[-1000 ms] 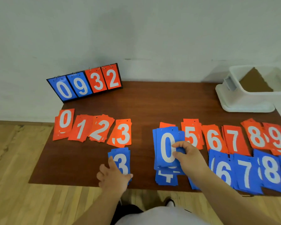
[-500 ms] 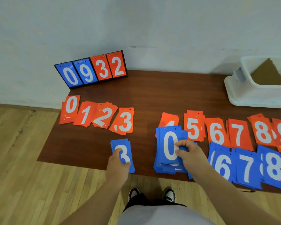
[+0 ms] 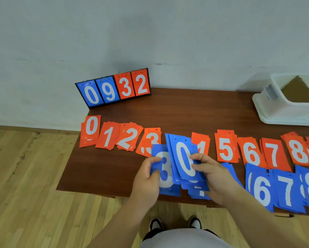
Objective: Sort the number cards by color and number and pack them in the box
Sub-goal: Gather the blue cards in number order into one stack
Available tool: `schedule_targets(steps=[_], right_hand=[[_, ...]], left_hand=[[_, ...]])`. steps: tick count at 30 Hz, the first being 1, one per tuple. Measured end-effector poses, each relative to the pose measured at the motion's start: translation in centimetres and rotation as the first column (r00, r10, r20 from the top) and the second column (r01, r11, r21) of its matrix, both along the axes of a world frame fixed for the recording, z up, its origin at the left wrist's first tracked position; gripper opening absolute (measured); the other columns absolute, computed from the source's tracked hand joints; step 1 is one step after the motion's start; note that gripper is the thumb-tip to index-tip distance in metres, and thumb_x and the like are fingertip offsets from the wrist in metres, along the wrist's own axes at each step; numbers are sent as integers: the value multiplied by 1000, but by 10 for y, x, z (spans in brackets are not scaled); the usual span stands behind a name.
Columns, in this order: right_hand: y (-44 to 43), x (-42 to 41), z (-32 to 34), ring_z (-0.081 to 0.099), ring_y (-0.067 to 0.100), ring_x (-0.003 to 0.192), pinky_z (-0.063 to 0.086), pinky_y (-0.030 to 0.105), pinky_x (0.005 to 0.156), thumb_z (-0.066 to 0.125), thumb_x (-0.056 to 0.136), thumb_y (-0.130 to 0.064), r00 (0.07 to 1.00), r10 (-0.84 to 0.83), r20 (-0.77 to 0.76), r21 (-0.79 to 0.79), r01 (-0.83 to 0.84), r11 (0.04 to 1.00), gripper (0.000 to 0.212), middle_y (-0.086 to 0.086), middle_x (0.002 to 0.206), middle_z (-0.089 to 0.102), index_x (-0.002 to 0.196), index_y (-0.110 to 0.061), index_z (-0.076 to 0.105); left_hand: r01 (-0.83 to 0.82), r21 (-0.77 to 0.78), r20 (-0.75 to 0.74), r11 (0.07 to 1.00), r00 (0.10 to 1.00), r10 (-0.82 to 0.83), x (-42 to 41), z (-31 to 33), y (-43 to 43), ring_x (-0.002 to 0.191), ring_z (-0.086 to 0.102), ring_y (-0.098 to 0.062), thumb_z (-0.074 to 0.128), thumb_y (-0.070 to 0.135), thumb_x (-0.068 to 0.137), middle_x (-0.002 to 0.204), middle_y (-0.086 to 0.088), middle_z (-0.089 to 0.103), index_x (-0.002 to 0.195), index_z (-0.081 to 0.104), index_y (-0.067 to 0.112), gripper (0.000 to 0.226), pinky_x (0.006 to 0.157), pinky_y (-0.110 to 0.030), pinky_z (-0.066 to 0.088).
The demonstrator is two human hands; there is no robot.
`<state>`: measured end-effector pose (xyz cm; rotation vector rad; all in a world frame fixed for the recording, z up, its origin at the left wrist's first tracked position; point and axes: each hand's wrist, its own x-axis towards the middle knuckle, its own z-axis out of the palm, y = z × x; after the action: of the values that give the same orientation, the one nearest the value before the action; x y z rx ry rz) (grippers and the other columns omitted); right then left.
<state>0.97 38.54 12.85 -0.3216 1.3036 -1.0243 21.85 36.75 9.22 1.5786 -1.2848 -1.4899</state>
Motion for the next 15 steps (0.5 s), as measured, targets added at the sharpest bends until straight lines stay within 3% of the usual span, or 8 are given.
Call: schedule_targets(steps=[2,4,6,9,12,14,15], right_hand=[[2,11,-5,71,31,104,60,43,80,54,98,3,967,63,-246,37,-56,998,23,8,119,72,100,-14,70],[6,18,-7,70,26,104,59,47,89,57,98,-1,926,100,-365,82,-75,994,21,3,118,70,101,-18,70],[11,18,-7,71,28,102,57,53,94,58,97,-2,936,88,-342,64,-71,995,20,6,116,71,103,-17,70],[14,11,-5,72,34,101,55,57,95,60,95,0,958,68,-278,30,-62,998,20,11,111,74,105,-15,70],[11,-6,-7,70,37,94,56,55,89,64,93,-4,915,80,-396,7,-84,996,23,14,111,72,99,-25,73],[11,-24,-7,71,31,89,58,54,78,64,95,-7,835,95,-542,35,-90,995,22,-1,110,69,100,-28,69],[12,-37,-8,71,27,83,60,50,70,62,96,-8,795,83,-600,43,-72,996,22,-4,107,67,102,-29,66]], left_hand=[[41,-32,-32,999,999,-42,-5,6,-4,83,60,-19,47,18,103,97,3,65,118,58,43,31,76,-42,53],[94,-55,-59,994,993,-97,-12,9,-7,78,53,-6,45,19,107,89,7,60,117,57,41,27,74,-27,47],[160,-32,-97,987,982,-163,-21,14,-6,68,49,3,45,19,108,84,14,57,115,58,36,23,66,-14,42],[277,-29,-108,960,954,-278,-33,21,-6,66,49,6,46,18,107,93,18,59,117,56,34,21,62,-11,41],[295,-26,-107,955,949,-296,-45,27,-8,73,56,10,49,19,107,100,14,59,120,54,34,21,64,-13,48],[244,-7,-57,970,968,-244,-57,23,-9,80,62,3,52,25,105,98,10,63,124,53,36,21,66,-23,54],[212,7,-9,977,977,-212,-63,19,-8,85,64,-1,54,28,104,98,11,64,126,53,36,23,64,-20,53]])
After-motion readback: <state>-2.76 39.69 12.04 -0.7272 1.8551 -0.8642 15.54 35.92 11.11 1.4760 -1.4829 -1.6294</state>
